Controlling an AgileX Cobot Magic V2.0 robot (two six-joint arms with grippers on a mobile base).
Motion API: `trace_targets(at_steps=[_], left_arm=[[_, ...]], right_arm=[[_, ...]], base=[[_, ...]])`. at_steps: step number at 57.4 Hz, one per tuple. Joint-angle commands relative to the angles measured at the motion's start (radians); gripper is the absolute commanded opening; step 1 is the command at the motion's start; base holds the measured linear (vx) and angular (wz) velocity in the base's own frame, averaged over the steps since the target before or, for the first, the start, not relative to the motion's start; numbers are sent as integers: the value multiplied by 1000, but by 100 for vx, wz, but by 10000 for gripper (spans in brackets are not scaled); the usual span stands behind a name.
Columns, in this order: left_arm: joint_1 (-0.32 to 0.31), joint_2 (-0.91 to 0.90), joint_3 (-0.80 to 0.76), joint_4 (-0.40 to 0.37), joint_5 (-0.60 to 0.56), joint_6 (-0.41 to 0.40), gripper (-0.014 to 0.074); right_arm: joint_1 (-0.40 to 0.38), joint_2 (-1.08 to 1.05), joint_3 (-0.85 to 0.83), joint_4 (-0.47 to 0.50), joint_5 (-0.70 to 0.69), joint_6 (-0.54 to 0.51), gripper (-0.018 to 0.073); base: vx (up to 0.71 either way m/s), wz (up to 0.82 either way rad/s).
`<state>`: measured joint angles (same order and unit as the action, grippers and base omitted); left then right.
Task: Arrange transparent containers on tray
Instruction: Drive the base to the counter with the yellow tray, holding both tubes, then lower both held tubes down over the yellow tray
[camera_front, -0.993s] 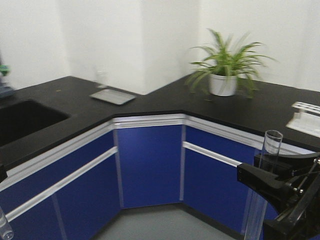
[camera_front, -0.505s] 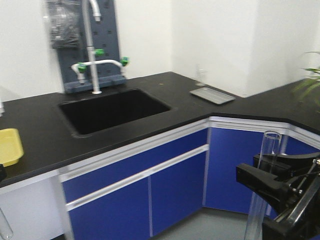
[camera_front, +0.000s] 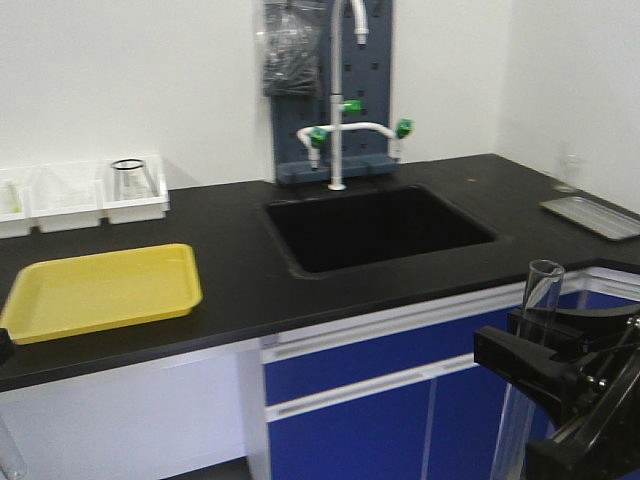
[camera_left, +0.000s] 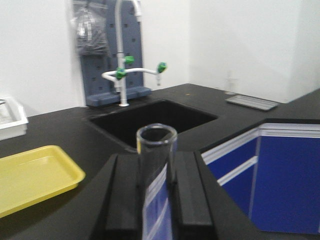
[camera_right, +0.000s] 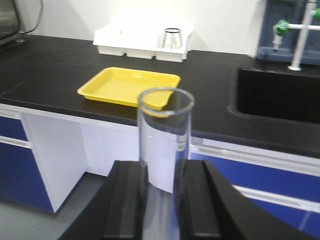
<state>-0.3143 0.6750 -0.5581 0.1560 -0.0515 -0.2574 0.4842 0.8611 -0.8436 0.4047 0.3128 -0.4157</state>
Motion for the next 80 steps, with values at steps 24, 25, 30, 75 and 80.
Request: trace_targets(at_steps=[24, 25, 30, 75, 80], left_arm=[[-3, -3, -37, -9, -83, -2, 135], [-3, -3, -37, -9, -83, -2, 135], [-3, -3, -37, -9, -83, -2, 135], [-3, -3, -37, -9, -83, -2, 135], [-3, -3, -37, -9, -83, -2, 135]], right_arm=[[-6, -7, -39, 6, -77, -11, 114], [-6, -7, -39, 6, -77, -11, 114], [-6, -7, -39, 6, -77, -11, 114], [-6, -7, -39, 6, -78, -11, 114], [-6, -7, -39, 6, -78, -11, 114]], base=[[18, 46], [21, 35], [22, 34], [28, 16], [34, -4]])
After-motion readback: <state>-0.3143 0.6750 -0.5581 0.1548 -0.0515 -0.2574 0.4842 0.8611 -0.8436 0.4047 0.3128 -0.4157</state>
